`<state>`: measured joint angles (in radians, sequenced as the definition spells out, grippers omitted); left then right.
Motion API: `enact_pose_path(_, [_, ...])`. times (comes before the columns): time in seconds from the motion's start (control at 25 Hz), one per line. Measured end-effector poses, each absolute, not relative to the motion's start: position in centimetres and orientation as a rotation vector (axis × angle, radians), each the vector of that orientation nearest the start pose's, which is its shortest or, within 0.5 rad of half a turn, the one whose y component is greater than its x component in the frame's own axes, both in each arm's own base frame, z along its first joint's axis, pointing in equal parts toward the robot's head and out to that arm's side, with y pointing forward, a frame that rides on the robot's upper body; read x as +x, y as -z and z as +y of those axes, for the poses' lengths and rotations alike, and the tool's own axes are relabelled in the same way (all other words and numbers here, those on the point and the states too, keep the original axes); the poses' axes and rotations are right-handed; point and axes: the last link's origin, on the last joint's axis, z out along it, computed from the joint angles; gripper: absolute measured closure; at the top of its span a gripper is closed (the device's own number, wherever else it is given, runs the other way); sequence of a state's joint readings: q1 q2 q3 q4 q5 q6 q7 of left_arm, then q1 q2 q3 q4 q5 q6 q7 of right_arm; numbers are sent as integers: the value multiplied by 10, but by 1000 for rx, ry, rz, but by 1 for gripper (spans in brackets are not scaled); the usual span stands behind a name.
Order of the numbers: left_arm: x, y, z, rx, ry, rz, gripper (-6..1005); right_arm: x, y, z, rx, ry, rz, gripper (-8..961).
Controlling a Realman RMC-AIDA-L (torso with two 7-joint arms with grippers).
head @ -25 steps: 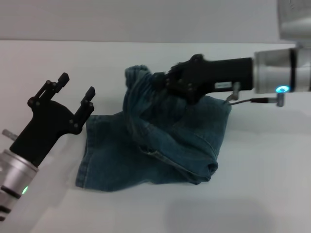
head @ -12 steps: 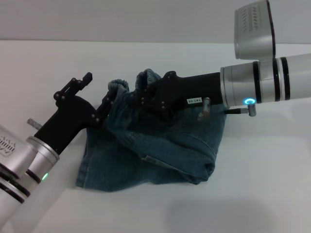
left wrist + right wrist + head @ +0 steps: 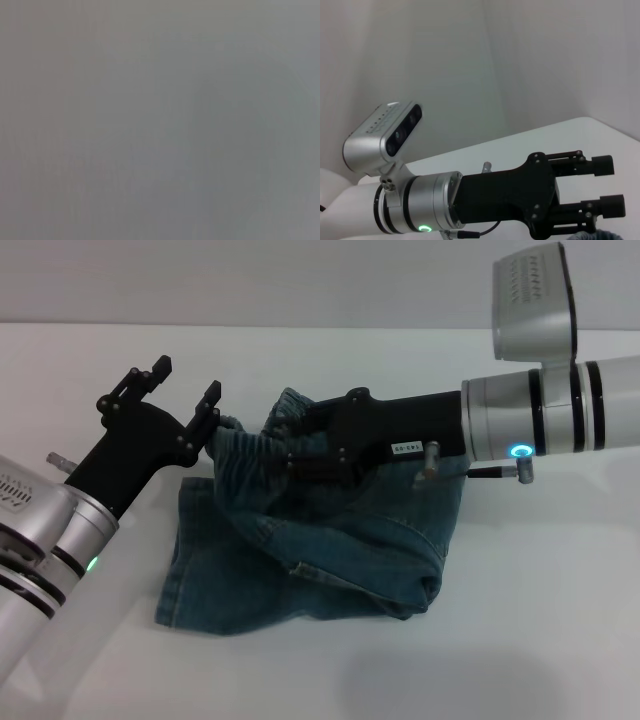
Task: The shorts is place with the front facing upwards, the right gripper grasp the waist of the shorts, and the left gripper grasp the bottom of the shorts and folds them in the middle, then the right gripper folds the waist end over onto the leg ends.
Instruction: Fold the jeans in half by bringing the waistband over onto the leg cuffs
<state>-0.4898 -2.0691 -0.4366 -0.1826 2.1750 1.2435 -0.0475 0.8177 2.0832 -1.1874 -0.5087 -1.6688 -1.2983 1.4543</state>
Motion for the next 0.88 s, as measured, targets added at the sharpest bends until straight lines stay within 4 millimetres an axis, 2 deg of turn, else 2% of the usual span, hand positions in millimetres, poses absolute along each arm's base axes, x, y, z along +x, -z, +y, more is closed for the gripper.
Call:
enact_pose_path(0.16, [-284,52,329,-1907,707,-267,383,148,64,376,-2935,-701,382,559])
enact_pose_path(0.32, [-284,53,332,-1915,691,-274,382,148,50,365,-2926,-844,293,420])
enact_pose_path(0.44, [-284,55,333,-1922,680,-281,382,150,38,353,-2910,-958,223,386])
enact_pose_path(0.64, [-283,56,338,-1924,663,-282,383,163,31,340,-2908,-993,228,352])
enact_pose_path(0.8, [-280,55,341,-1925,660,-268,383,188,28,332,-2842,-974,277,351])
enact_pose_path(0.88, [-277,56,344,-1927,665,-258,382,208,27,326,-2778,-961,315,351])
